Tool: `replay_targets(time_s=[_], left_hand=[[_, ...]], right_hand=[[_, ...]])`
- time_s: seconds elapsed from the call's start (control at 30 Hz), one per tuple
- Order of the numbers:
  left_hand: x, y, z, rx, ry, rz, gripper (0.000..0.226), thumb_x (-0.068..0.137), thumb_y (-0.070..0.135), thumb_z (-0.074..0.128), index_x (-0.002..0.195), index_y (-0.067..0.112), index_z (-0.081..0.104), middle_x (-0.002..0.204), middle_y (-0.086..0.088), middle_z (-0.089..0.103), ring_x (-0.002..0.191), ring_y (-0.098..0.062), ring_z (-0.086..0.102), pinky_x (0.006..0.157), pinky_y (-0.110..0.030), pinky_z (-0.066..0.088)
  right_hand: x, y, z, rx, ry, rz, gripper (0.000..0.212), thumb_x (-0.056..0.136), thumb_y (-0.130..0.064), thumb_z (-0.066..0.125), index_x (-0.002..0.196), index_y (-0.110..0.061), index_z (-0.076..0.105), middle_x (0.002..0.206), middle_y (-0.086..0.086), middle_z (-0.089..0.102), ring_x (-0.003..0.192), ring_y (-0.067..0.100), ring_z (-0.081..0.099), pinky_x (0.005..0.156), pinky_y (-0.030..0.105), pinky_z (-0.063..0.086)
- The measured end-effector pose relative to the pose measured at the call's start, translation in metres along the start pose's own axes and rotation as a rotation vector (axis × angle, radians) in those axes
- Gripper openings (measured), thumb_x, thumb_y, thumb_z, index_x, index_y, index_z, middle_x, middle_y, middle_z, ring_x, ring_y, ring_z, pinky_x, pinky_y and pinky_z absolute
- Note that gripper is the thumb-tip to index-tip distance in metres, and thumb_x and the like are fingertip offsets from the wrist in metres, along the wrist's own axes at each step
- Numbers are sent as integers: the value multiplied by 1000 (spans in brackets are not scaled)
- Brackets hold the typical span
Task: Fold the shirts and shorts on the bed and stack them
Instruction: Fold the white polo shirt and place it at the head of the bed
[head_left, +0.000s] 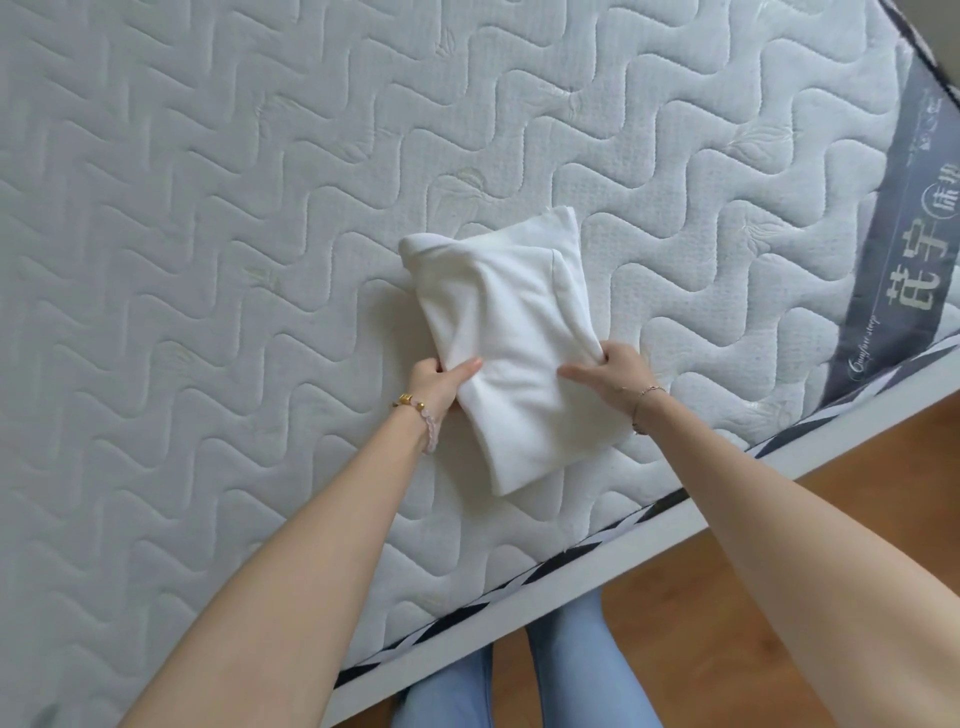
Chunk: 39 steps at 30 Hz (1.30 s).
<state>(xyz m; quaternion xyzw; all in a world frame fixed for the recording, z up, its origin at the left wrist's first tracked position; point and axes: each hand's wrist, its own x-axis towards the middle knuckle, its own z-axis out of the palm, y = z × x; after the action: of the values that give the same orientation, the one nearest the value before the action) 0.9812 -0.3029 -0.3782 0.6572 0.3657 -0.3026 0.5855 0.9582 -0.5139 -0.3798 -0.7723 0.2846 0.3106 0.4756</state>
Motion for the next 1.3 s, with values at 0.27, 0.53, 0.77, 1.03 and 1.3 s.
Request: replay_targets(time_s=[0.27, 0.53, 0.77, 1.03, 1.3], left_hand=[[-70, 57, -17, -158, -38, 158, 4, 86, 14, 65, 87, 11, 63, 86, -3, 68, 66, -7, 67, 62, -21, 55], [-205, 148, -53, -187, -213, 399, 24, 85, 16, 65, 107, 8, 63, 93, -3, 70, 74, -9, 68, 59, -21, 52], [-300, 190, -83, -103, -406, 603, 54, 70, 22, 73, 119, 12, 54, 108, -8, 69, 96, -23, 68, 79, -37, 56], [-362, 192, -105, -52, -503, 741, 59, 66, 19, 78, 120, 8, 55, 109, -12, 68, 97, -28, 67, 79, -40, 56], [-407, 185, -80, 44, -647, 829, 51, 61, 25, 79, 108, 18, 61, 101, -5, 71, 92, -24, 68, 80, -40, 57]], right_hand=[[-66, -54, -28, 130, 25, -169, 21, 78, -27, 72, 91, -12, 66, 82, -1, 65, 73, 10, 59, 60, 20, 44], [-202, -146, -79, 344, 8, -299, 15, 80, -22, 72, 85, -8, 68, 72, -1, 67, 65, 11, 63, 59, 23, 49], [-316, -190, -98, 528, 19, -419, 5, 82, -16, 69, 85, -12, 67, 70, 2, 72, 59, 15, 67, 54, 24, 54], [-398, -181, -87, 651, 115, -529, 9, 85, -10, 62, 92, -13, 67, 80, 5, 73, 66, 18, 69, 58, 29, 57], [-460, -140, -99, 781, 263, -579, 39, 66, -18, 70, 103, -7, 66, 94, 12, 72, 79, 25, 68, 66, 33, 57]])
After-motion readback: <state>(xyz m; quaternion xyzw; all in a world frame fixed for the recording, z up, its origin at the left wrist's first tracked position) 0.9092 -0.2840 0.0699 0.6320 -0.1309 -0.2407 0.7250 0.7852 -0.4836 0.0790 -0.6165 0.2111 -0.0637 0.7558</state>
